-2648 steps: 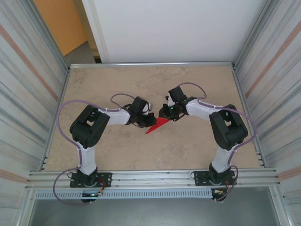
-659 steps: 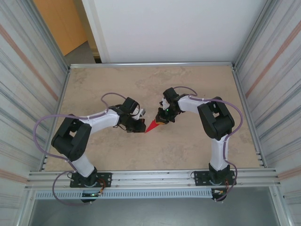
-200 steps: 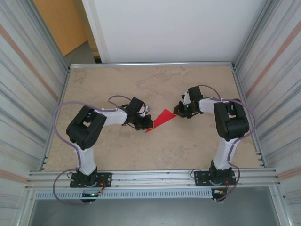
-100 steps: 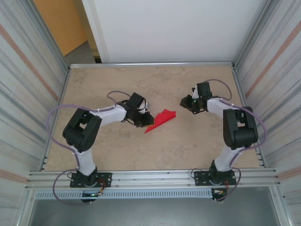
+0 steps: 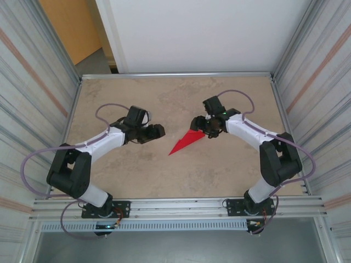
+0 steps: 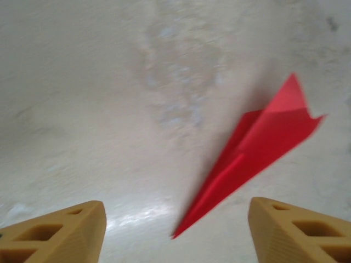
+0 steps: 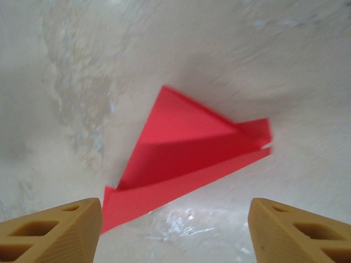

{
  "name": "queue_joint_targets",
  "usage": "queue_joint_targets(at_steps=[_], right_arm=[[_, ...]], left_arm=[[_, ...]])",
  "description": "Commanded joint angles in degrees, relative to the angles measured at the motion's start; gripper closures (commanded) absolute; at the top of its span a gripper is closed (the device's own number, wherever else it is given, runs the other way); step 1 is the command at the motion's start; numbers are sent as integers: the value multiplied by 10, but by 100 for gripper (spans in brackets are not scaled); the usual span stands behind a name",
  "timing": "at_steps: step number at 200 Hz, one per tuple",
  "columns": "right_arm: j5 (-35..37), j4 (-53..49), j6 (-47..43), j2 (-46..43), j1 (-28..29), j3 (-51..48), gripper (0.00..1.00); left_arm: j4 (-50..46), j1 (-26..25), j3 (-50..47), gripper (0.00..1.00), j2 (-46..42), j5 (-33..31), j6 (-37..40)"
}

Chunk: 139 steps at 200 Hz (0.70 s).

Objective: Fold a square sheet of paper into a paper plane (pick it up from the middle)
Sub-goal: Turn over the paper plane at the center of the table.

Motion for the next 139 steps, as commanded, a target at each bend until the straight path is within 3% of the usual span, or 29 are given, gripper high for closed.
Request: queue_joint_targets(at_steps=[1,42,108,139], right_arm=[[79,-73,84,29,44,39,26],[183,-139,146,90,125,108,18],[202,-220,213,178,139,184,17],[215,-235,234,166,147,186,24]], left_arm=[[13,9,-36,22,-37,-45,14],[19,25,-61,12,-58,-33,28],[27,31,-99,3,-89,-51,42],[33,31,-99,2,-80,-44,41]])
